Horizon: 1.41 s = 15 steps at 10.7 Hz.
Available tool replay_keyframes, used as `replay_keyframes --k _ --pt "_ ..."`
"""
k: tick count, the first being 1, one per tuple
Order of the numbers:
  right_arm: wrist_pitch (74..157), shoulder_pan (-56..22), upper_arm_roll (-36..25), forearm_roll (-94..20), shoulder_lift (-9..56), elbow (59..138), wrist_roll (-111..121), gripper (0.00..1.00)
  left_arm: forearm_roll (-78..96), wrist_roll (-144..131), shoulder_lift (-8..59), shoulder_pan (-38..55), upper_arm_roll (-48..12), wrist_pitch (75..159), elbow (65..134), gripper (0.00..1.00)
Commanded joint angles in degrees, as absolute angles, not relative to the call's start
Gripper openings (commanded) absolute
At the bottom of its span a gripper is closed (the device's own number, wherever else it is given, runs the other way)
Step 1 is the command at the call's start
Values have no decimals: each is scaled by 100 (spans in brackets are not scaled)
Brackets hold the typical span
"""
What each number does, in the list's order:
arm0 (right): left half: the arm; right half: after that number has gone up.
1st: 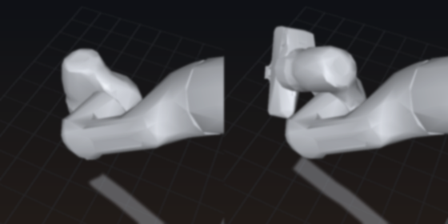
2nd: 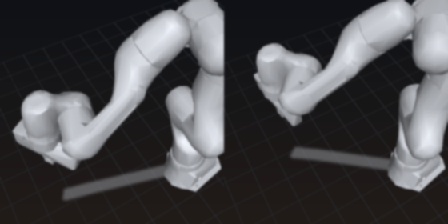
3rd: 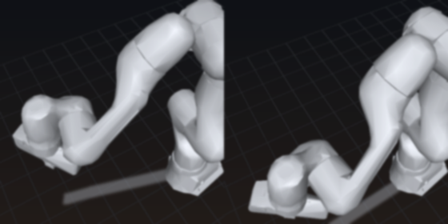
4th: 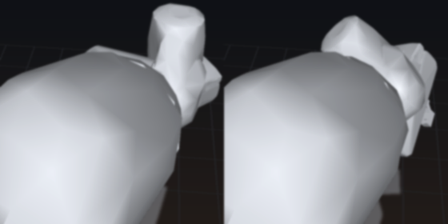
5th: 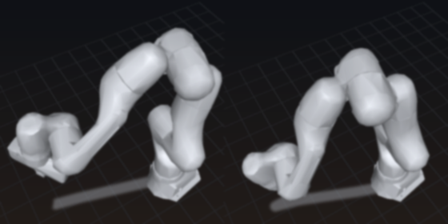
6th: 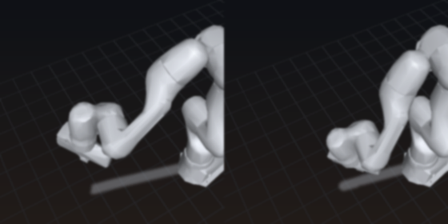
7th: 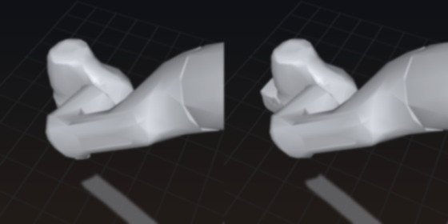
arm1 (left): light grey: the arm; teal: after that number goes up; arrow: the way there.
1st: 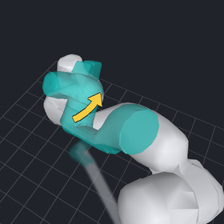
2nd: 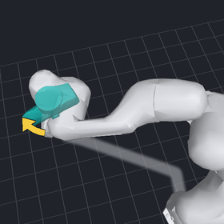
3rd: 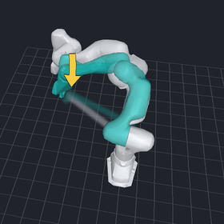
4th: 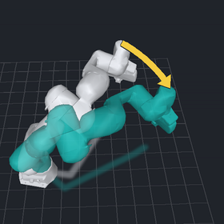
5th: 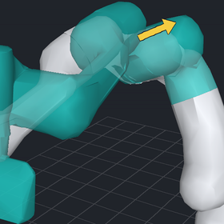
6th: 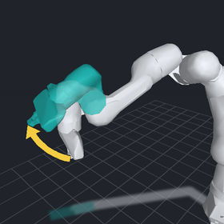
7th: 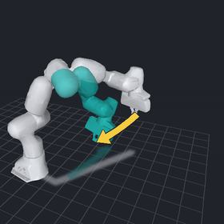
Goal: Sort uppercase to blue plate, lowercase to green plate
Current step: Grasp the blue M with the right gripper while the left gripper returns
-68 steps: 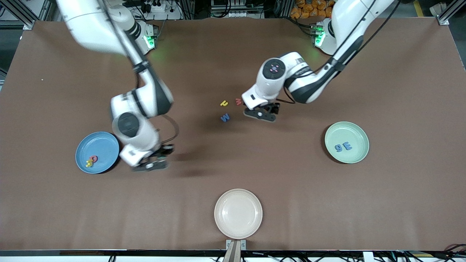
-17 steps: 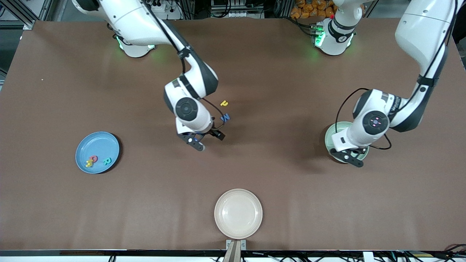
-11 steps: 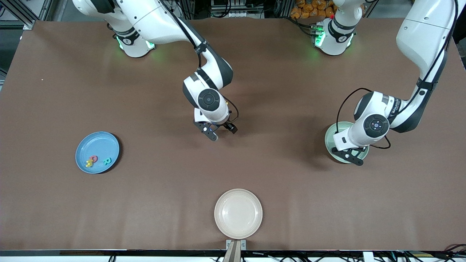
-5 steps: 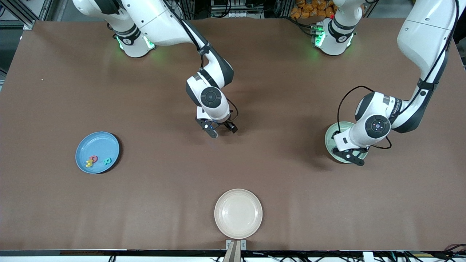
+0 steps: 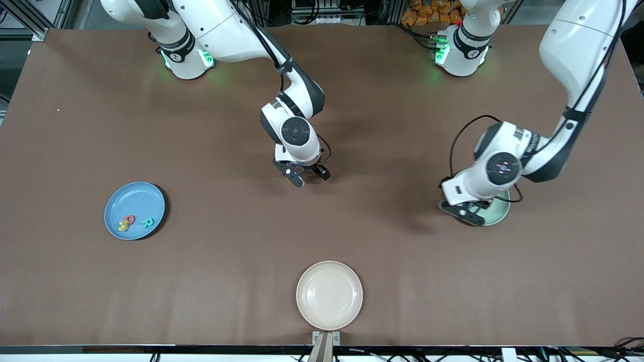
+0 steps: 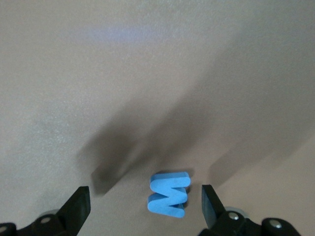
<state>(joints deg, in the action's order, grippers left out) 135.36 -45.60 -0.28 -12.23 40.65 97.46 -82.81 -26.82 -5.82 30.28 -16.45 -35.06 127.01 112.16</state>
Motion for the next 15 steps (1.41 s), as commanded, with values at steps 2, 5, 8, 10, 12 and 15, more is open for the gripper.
replay_keyframes --k 2,5,8,10,12,15 --pt "13938 -4675 -79 -1301 3973 10089 -8429 100 -2566 -1343 2927 -1661 -4173 12489 11276 100" --pt "13940 -4702 -79 -1301 3946 10107 -8586 100 -2566 -1529 2953 -1661 -4438 12489 11347 100" --pt "13878 -4737 -79 -1301 3902 10107 -8648 100 -2566 -1529 2944 -1661 -4500 12489 11408 100" --pt "13860 -4737 -79 -1301 3867 10116 -8657 100 -2566 -1669 2953 -1661 -4631 12489 11408 100" --pt "13852 -4737 -79 -1292 3858 10125 -8657 100 -2566 -1924 2962 -1626 -4781 12489 11399 100" --pt "13737 -4737 -88 -1283 3762 10256 -8649 100 -2566 -2021 2962 -1617 -4921 12489 11408 100"
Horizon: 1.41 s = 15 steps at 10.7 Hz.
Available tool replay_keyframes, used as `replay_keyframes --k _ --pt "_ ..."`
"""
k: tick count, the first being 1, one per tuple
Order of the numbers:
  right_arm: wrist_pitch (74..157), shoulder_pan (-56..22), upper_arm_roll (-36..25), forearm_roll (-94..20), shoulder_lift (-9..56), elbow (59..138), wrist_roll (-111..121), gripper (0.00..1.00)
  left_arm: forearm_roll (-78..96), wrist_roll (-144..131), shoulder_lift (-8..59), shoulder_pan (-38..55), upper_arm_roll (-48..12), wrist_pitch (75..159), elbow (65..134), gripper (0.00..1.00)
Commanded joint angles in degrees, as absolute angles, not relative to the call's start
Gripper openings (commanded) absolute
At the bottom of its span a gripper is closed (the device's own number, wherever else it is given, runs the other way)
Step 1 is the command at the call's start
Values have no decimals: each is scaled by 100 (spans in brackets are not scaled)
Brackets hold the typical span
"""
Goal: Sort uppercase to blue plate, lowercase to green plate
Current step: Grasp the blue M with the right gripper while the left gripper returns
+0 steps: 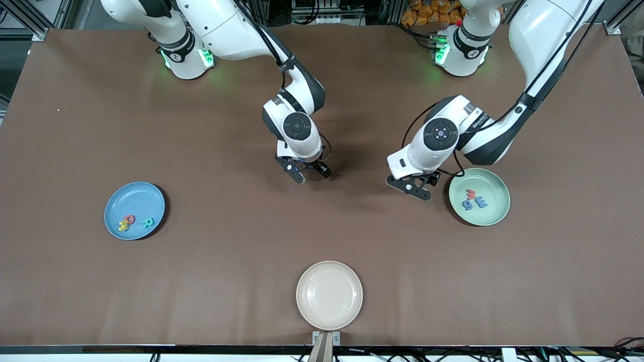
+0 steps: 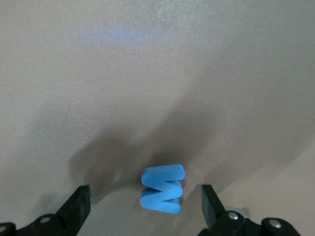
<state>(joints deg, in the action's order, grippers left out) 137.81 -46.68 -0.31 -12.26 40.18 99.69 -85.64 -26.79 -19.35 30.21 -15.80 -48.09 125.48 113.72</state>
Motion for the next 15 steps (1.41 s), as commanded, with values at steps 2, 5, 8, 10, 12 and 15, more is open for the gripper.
replay_keyframes --k 2,5,8,10,12,15 --pt "13781 -4737 -88 -1283 3586 10467 -8587 100 -2566 -2266 2962 -1608 -5114 12489 11399 100" --pt "13808 -4737 -88 -1283 3595 10468 -8596 100 -2566 -2452 2971 -1573 -5238 12489 11399 100" --pt "14158 -4816 -88 -1283 3639 10564 -8596 100 -2566 -2470 2971 -1564 -5344 12498 11408 100" --pt "14282 -4825 -88 -1275 3647 10635 -8596 100 -2566 -2470 2971 -1564 -5405 12489 11408 100" --pt "14291 -4825 -88 -1257 3647 10644 -8596 100 -2566 -2470 2971 -1564 -5405 12489 11408 100" --pt "14291 -4825 -88 -1257 3656 10644 -8622 41 -2566 -2470 2971 -1564 -5405 12498 11400 100"
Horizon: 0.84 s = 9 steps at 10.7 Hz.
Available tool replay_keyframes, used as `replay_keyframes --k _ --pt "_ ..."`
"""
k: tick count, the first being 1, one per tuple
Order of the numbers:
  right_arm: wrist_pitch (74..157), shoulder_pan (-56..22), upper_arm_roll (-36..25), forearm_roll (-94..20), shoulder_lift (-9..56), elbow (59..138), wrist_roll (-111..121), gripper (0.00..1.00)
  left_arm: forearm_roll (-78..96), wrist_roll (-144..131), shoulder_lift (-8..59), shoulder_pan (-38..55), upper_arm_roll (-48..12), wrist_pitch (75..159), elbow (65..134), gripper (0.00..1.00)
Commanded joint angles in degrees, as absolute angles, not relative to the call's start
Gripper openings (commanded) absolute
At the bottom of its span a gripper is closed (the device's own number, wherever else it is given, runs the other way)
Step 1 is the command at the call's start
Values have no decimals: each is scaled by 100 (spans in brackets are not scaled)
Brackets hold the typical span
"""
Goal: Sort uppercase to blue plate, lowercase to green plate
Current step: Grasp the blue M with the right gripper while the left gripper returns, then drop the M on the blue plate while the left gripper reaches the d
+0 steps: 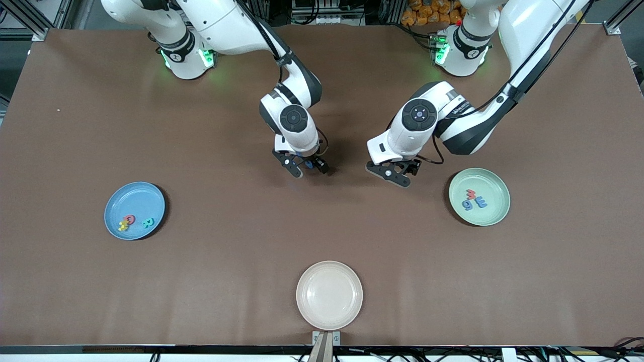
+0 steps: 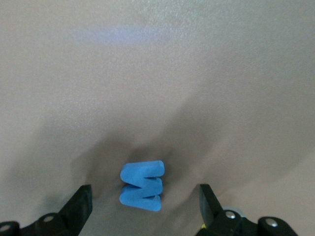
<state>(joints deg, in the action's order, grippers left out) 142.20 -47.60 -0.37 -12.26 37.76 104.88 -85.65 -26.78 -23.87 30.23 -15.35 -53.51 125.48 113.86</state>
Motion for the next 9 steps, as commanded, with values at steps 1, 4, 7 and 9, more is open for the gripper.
replay_keyframes --k 1,4,7,9 --pt "14291 -4825 -88 -1257 3648 10644 -8648 0 -2566 -2470 2971 -1564 -5405 12498 11399 100" --pt "14291 -4825 -88 -1257 3639 10644 -8648 0 -2566 -2470 2971 -1564 -5405 12498 11399 100" --pt "14239 -4808 -105 -1239 3595 10644 -8614 0 -2566 -2479 3006 -1521 -5440 12516 11373 100" --pt "14168 -4755 -323 -1169 3455 10617 -8422 0 -2575 -2487 3015 -1477 -5449 12559 11373 100"
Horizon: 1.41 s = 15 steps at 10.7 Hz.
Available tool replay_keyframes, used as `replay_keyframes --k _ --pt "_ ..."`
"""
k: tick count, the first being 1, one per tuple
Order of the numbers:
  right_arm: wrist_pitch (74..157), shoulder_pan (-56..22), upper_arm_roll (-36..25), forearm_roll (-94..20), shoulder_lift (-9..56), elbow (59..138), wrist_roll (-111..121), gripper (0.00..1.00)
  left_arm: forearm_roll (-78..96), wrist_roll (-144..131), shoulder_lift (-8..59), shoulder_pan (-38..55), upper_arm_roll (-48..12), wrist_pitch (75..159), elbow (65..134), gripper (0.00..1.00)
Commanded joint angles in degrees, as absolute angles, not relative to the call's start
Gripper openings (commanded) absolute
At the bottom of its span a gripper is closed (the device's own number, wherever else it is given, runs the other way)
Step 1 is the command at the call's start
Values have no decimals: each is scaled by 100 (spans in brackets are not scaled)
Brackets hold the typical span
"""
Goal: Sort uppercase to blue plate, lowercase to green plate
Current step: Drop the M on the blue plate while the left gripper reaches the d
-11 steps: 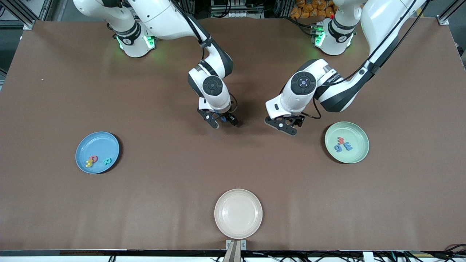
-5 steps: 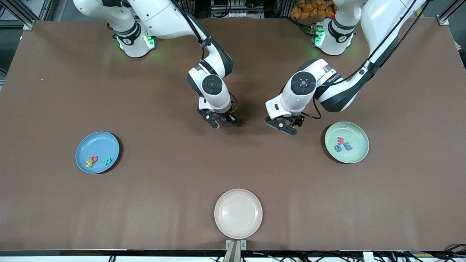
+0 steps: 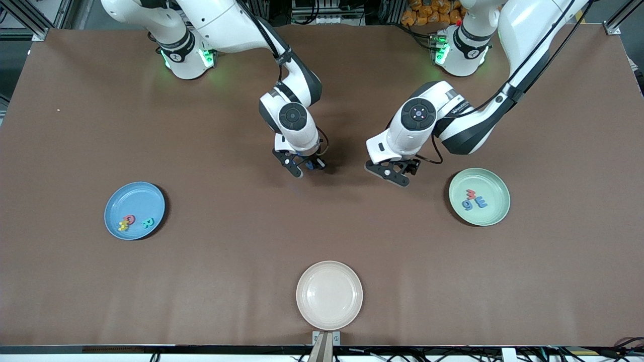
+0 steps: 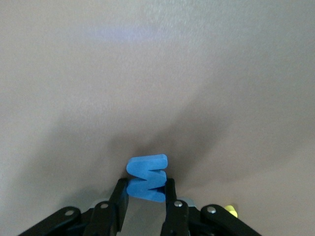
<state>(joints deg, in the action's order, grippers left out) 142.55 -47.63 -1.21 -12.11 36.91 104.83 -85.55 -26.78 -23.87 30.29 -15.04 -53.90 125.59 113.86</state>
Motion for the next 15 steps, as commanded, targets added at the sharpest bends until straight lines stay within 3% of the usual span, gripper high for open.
replay_keyframes --k 1,5,9,15 --pt "13985 -4746 -638 -1160 3358 10582 -7915 0 -2575 -2487 3015 -1416 -5458 12620 11373 100" --pt "13211 -3397 -879 -1204 3261 10143 -5377 0 -2593 -2487 3085 -1118 -5493 12980 11391 100" --pt "12605 -1973 -888 -1178 3129 10046 -2522 0 -2601 -3073 3225 -214 -5380 13577 11320 100" --pt "10875 -125 -905 -897 3050 9457 596 0 -2654 -4025 3647 2211 -3581 14747 11023 100"
